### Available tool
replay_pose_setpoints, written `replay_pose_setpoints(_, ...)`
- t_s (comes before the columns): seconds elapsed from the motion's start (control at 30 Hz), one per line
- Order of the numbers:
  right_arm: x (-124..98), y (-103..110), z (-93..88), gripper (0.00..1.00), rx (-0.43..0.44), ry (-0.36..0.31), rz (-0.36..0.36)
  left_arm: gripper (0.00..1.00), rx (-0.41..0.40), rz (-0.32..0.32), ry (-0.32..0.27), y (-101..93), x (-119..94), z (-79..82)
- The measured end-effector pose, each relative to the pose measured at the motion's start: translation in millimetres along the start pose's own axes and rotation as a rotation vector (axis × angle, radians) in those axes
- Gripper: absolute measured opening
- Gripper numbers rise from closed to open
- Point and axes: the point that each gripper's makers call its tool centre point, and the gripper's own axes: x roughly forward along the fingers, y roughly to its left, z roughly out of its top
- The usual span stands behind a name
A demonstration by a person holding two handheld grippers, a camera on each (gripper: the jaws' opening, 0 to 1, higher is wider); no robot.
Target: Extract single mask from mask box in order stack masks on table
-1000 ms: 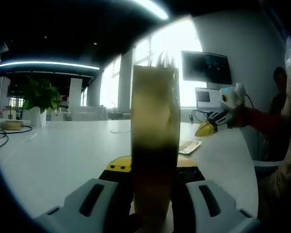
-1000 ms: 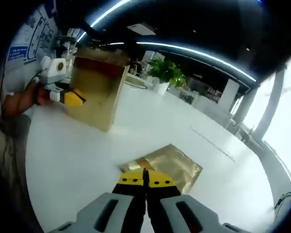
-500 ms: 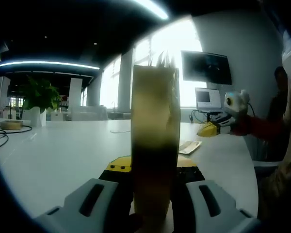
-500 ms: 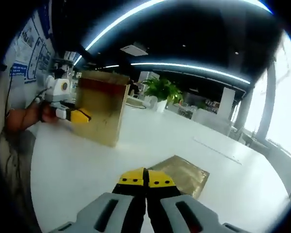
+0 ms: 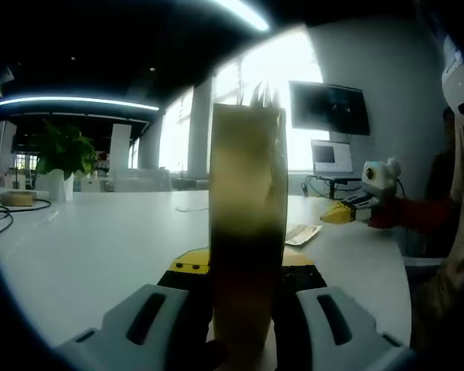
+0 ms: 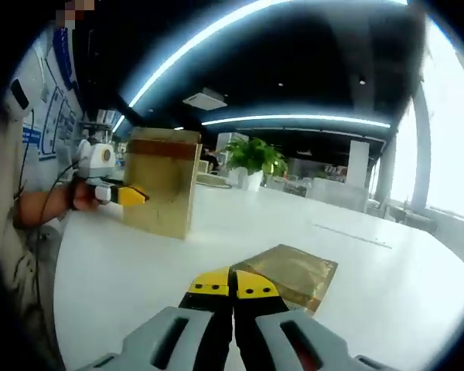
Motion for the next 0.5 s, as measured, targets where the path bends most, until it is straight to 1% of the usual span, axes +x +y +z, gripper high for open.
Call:
replay_pose_setpoints(0.03, -2, 2, -0.1, 0.00, 0.034, -0.014, 0.007, 0.19, 0.000, 0.000, 0.000, 0.0, 0, 0.1)
replay_pose_setpoints(0.07, -4, 0, 0.8, 0.00, 0.038, -0.028, 0.002, 0.19, 0.001, 0.000, 0.000, 0.0, 0, 0.1)
replay_pose_setpoints(0.1, -6, -1, 2.5, 0.00, 0.030, -0.029, -0.001, 0.19, 0.000, 0.001, 0.001, 0.1, 0, 0.1)
replay_pose_setpoints(0.13, -7, -1, 6.0, 0.00, 0.017, -0.041, -0.005, 0.19, -0.002, 0.000, 0.001, 0.0, 0, 0.0)
replay_pose_setpoints(0.17, -9, -1, 9.3, 0.00, 0.022, -0.058, -0.004, 0.19, -0.004, -0.001, 0.001, 0.0, 0, 0.0)
replay_pose_setpoints(0.3, -10, -1, 9.9, 0.00, 0.037, -0.072, 0.001, 0.19, -0.004, -0.002, 0.001, -0.5, 1, 0.0)
replay_pose_setpoints(0.37, -8, 2, 6.9, 0.00, 0.020, -0.057, 0.002, 0.19, -0.004, -0.002, 0.001, -0.7, 1, 0.1)
replay_pose_setpoints(0.4, -8, 3, 4.3, 0.00, -0.001, -0.043, 0.000, 0.19, -0.003, -0.002, 0.001, -0.7, 1, 0.1)
replay_pose_setpoints(0.43, -6, 7, 2.4, 0.00, -0.029, -0.034, 0.013, 0.19, -0.003, -0.002, 0.001, -0.7, 1, 0.2)
replay_pose_setpoints(0.5, -5, 10, 3.1, 0.00, -0.068, -0.031, 0.018, 0.19, -0.006, -0.002, 0.002, -0.8, 0, 0.2)
